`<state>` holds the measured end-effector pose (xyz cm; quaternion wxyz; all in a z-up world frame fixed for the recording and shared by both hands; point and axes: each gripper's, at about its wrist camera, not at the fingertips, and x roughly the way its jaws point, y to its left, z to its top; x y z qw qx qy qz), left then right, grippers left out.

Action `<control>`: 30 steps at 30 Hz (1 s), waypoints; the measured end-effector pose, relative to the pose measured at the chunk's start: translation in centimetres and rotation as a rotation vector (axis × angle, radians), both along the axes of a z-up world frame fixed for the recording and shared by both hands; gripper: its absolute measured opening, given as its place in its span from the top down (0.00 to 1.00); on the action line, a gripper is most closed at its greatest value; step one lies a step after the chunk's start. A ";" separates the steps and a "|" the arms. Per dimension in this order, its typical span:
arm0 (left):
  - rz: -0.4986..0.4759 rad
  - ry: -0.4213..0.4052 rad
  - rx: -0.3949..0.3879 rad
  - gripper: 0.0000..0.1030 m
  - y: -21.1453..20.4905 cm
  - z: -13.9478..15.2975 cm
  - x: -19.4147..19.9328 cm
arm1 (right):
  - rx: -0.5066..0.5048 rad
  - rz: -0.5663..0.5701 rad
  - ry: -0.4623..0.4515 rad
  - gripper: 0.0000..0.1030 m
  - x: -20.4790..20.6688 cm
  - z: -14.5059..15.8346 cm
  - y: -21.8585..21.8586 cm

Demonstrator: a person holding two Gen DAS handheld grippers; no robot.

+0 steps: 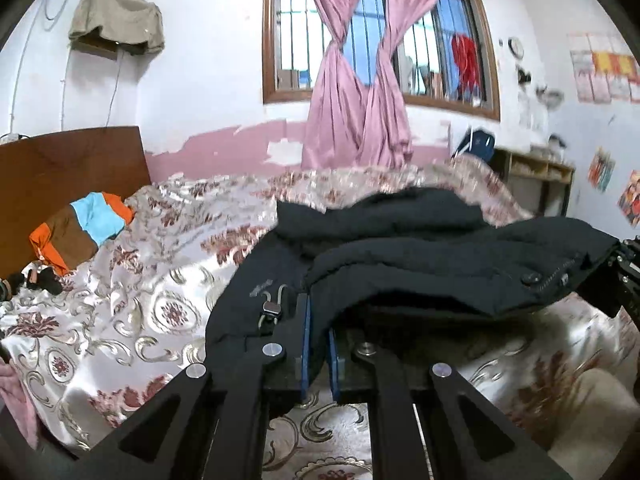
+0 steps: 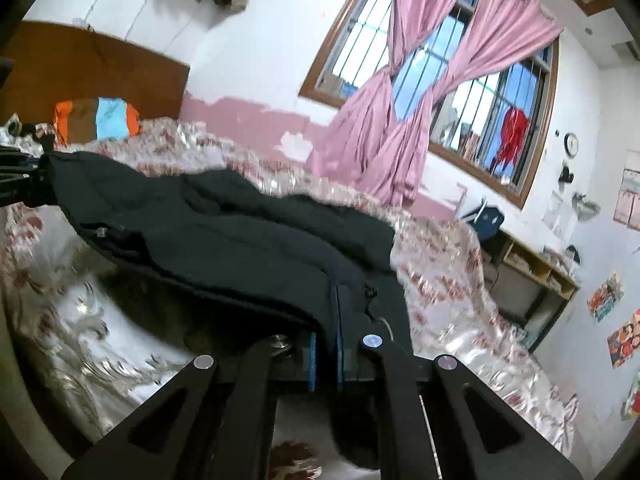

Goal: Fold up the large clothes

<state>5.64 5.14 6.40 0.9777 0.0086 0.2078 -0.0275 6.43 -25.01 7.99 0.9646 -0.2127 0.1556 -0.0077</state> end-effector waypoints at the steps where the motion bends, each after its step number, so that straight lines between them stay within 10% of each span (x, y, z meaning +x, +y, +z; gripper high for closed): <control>1: -0.003 -0.009 -0.003 0.93 0.2 0.5 -0.4 | 0.006 0.010 -0.019 0.95 -0.8 1.0 0.0; 18: -0.040 -0.195 0.014 0.94 1.4 10.5 -5.7 | 0.096 0.100 -0.272 0.96 -8.3 10.4 1.1; 30: -0.089 -0.149 0.168 0.94 -0.2 12.2 2.4 | 0.120 0.122 -0.216 0.96 0.1 11.1 -0.5</control>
